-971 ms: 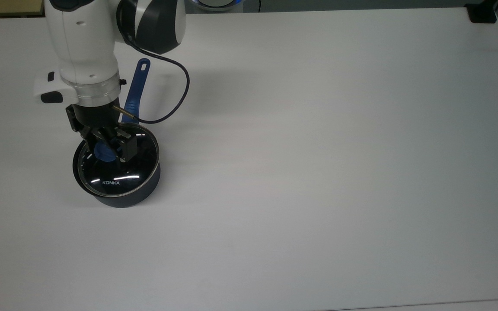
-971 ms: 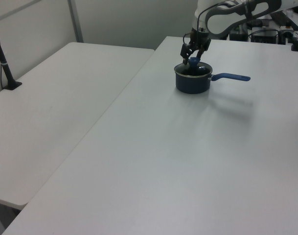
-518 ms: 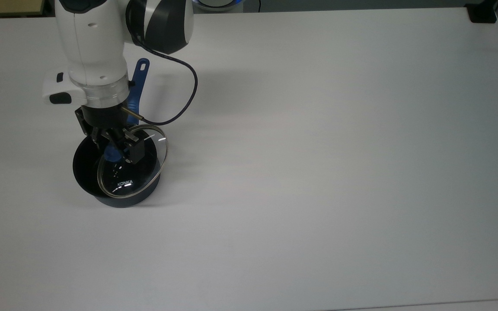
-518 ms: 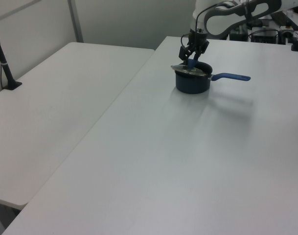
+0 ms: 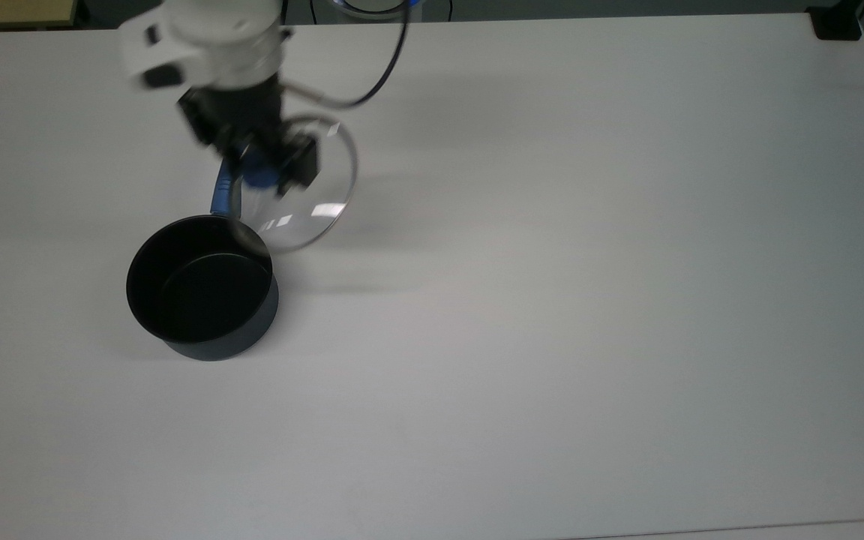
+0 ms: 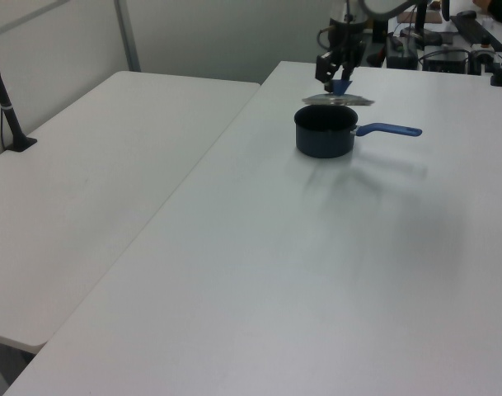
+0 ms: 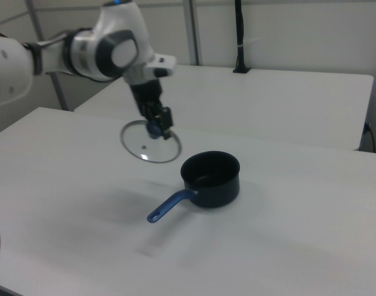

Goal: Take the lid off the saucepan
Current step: 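Lift the glass lid off the saucepan and carry it beside the pan, then lower the lid onto the table and open the gripper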

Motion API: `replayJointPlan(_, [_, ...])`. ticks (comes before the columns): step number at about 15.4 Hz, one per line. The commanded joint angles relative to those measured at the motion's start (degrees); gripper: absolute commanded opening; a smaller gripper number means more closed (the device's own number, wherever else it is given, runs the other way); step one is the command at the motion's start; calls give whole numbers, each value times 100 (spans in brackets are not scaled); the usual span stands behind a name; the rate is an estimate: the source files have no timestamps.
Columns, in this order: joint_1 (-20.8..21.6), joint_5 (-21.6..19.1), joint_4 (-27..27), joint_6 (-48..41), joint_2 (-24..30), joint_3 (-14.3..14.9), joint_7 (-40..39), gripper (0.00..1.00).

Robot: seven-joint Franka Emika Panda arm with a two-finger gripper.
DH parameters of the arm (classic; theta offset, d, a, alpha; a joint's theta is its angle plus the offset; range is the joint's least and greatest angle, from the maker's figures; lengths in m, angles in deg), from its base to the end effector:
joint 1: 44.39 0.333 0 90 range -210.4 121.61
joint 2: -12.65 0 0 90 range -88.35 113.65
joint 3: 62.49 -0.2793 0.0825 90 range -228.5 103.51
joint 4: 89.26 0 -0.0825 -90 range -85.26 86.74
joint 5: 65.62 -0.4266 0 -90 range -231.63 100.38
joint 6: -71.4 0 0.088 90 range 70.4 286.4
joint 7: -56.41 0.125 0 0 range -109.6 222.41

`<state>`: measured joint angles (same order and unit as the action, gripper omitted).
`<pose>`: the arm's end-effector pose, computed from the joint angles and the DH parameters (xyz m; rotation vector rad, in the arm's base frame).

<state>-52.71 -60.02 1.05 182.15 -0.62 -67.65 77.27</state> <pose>0.6796 -0.0500 0.4537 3.0222 -0.6033 0.2097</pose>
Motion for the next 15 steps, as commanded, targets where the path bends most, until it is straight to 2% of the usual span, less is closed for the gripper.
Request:
replayJointPlan(1, [40, 353, 791, -546, 648, -589, -398, 34])
replayJointPlan(4, [40, 485, 1382, -573, 659, -1161, -355, 33])
replayJointPlan(6, [49, 888, 1768, -503, 441, -1477, -198, 31])
replayJointPlan(11, [49, 1434, 2095, 129, 71, -1541, 207, 31])
replayJointPlan(15, [31, 2190, 2104, 657, -404, -1532, 1120, 31])
